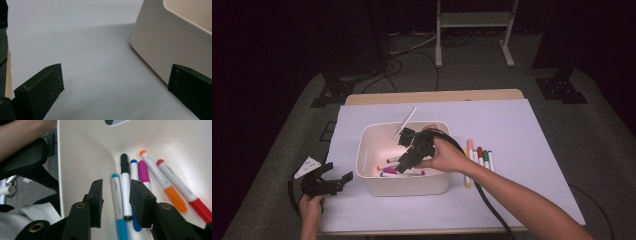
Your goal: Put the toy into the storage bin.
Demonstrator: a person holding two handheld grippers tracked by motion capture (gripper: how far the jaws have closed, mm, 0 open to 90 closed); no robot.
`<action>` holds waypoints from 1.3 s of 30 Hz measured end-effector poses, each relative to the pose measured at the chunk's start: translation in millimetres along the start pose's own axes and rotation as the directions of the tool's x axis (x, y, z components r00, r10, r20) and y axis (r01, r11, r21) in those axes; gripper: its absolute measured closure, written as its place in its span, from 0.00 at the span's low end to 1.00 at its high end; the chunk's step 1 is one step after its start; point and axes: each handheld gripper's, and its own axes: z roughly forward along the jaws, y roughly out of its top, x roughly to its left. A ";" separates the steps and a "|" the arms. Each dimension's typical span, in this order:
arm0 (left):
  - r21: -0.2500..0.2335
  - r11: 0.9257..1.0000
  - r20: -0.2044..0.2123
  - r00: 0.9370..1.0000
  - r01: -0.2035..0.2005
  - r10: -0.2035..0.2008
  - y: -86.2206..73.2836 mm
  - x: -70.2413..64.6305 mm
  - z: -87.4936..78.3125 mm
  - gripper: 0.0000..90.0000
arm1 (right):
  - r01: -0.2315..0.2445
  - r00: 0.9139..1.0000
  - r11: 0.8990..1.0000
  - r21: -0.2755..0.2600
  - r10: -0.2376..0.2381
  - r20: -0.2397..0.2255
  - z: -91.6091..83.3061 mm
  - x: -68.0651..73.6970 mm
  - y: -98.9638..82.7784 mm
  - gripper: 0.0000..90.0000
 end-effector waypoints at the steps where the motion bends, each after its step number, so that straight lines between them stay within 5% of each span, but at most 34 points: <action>1: 0.000 1.000 -0.001 1.000 -0.001 0.001 0.0 0.0 0.0 0.00 | -0.004 1.000 1.000 -0.012 0.004 0.007 -5.7 0.0 -2.1 0.67; 10: 0.001 1.000 -0.004 1.000 -0.001 0.001 0.0 -0.4 0.2 0.00 | -0.041 0.998 0.994 -0.106 0.046 0.051 -50.9 -3.7 -28.1 0.64; 18: 0.002 1.000 -0.008 1.000 -0.003 0.003 -0.1 -0.6 0.1 0.00 | -0.095 0.989 0.982 -0.160 0.112 0.100 -86.5 -11.9 -62.2 0.64; 24: 0.003 1.000 -0.007 1.000 -0.003 0.003 -0.1 -0.5 0.1 0.00 | -0.149 0.974 0.967 -0.205 0.179 0.135 -113.0 -18.8 -95.9 0.64; 34: 0.000 1.000 -0.011 1.000 -0.001 0.001 -0.1 -0.8 0.2 0.00 | -0.206 0.955 0.949 -0.239 0.248 0.165 -126.7 -28.6 -137.2 0.63; 39: -0.001 1.000 -0.011 1.000 -0.004 0.004 -0.2 -0.7 0.1 0.00 | -0.249 0.937 0.936 -0.247 0.298 0.183 -123.3 -38.1 -165.3 0.62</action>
